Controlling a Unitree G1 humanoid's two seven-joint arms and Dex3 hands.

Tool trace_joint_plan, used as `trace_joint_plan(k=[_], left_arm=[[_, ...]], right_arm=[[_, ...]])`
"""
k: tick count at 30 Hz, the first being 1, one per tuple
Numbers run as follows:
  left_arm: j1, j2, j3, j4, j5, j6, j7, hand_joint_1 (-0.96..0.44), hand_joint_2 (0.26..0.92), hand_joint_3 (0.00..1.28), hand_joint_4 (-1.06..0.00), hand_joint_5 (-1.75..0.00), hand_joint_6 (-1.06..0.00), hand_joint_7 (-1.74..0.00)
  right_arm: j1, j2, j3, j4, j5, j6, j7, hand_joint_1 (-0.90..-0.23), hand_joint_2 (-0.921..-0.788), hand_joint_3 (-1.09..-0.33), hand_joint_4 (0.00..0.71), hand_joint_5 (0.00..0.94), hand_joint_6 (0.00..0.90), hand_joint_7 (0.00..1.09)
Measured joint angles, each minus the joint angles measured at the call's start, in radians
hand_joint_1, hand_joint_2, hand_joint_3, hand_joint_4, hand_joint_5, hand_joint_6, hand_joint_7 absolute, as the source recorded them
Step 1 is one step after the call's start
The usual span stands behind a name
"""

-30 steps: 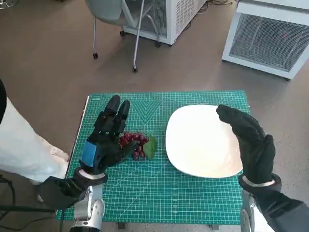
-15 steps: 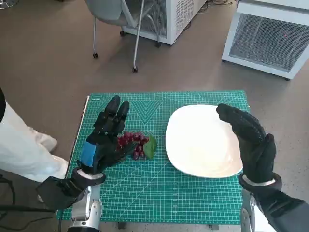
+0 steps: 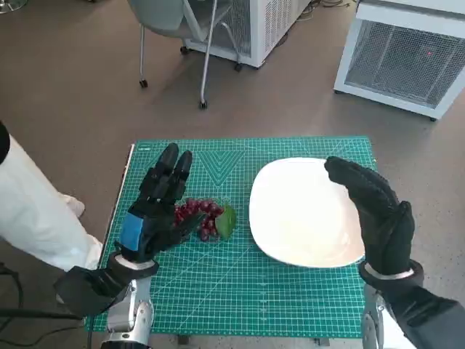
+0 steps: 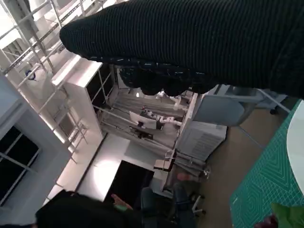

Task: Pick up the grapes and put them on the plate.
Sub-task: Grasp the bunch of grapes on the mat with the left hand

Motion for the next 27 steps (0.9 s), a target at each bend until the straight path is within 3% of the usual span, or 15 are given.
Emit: trace_joint_plan(k=[10,20,27], left_arm=[[0.002,0.066,-0.012,-0.045,0.067,0.060,0.015,0.03,0.921,0.22,-0.11,0.00,-0.16,-0.04],[0.030,0.343,-0.066,-0.343,0.422,0.413,0.060,0.13,0.869,0.07,-0.09,0.00,-0.22,-0.03],[0.028,0.423,-0.120,-0.428,0.581,0.549,0.080,0.13,0.838,0.03,-0.08,0.00,-0.24,-0.03]], right_arm=[[0.000,0.000,-0.001,-0.006,0.001,0.002,0.002,-0.522,-0.921,-0.589,0.355,0.008,0.036,0.66],[0.001,0.000,0.000,-0.023,0.000,0.009,0.002,-0.506,-0.921,-0.586,0.352,0.006,0.009,0.65],[0.000,0.000,0.003,-0.024,-0.001,0.010,0.002,-0.503,-0.921,-0.586,0.351,0.005,0.004,0.65]])
